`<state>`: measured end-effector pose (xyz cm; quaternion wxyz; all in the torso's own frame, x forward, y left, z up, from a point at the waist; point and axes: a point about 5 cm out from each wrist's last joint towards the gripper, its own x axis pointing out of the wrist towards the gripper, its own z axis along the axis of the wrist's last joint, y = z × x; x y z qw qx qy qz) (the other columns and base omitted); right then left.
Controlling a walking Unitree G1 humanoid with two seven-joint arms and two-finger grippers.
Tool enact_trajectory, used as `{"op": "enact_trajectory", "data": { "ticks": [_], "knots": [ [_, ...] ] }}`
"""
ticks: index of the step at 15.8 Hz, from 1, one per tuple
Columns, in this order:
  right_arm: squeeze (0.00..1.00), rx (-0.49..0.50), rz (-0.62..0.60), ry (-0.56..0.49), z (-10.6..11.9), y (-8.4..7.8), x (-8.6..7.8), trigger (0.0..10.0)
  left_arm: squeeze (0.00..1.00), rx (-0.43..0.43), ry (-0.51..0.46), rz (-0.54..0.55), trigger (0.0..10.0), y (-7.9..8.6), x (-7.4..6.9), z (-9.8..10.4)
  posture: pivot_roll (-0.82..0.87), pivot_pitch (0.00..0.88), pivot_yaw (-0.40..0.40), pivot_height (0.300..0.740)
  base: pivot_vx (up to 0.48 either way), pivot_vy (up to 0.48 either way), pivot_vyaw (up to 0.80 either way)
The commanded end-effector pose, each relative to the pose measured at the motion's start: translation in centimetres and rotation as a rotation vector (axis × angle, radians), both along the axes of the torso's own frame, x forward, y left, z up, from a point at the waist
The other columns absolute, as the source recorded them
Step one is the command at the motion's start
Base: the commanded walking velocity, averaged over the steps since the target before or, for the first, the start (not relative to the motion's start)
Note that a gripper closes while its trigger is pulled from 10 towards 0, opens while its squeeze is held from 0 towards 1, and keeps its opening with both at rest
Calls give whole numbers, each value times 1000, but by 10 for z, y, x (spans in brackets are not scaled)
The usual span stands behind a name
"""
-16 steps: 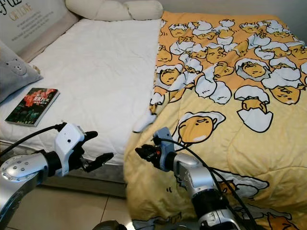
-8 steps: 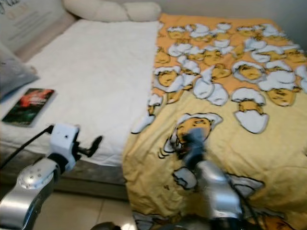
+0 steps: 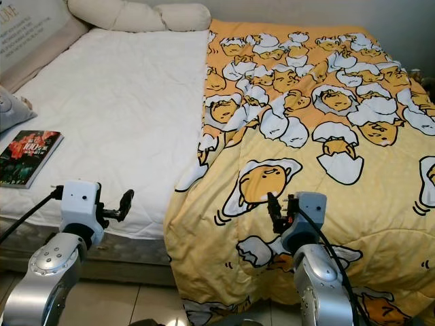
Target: Clean up the room
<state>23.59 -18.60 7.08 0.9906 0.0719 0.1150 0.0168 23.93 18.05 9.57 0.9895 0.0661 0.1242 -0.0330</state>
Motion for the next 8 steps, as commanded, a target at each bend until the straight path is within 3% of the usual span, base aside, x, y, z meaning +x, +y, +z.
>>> {"op": "enact_trajectory", "data": {
  "ticks": [1,8],
  "knots": [
    [0,-18,-20,1,3,0,-2,10000,0,-7,-2,1,10000,0,0,-1,-98,0,43,740,0,0,0],
    [0,-18,-20,1,3,0,-2,10000,0,-7,-2,1,10000,0,0,-1,-98,0,43,740,0,0,0]
  ]
}}
